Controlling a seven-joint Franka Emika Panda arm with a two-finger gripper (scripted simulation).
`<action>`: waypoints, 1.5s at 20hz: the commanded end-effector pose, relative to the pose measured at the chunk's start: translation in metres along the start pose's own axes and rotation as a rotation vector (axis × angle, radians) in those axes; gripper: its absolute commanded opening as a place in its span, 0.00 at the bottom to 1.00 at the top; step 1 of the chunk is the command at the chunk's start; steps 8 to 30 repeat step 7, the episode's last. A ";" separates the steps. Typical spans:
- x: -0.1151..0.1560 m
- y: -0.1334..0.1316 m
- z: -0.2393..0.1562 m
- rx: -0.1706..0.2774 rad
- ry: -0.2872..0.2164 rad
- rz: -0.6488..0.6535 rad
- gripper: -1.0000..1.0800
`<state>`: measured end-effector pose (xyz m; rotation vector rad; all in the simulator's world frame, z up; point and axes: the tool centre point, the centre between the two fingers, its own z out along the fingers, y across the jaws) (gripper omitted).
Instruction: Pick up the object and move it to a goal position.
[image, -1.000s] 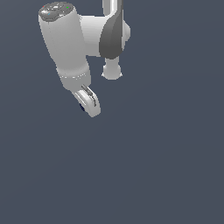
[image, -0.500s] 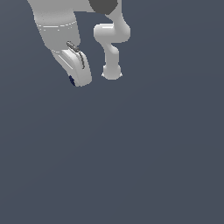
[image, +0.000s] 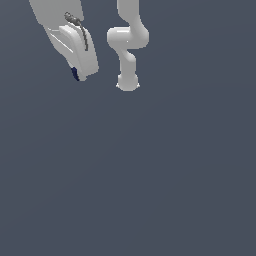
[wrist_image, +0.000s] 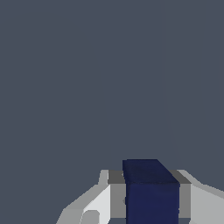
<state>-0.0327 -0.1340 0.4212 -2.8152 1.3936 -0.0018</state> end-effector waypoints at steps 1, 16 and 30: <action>0.000 0.001 -0.004 -0.001 -0.001 -0.001 0.00; 0.001 -0.001 -0.001 -0.001 -0.001 -0.001 0.00; 0.001 -0.001 -0.001 -0.001 -0.001 -0.001 0.00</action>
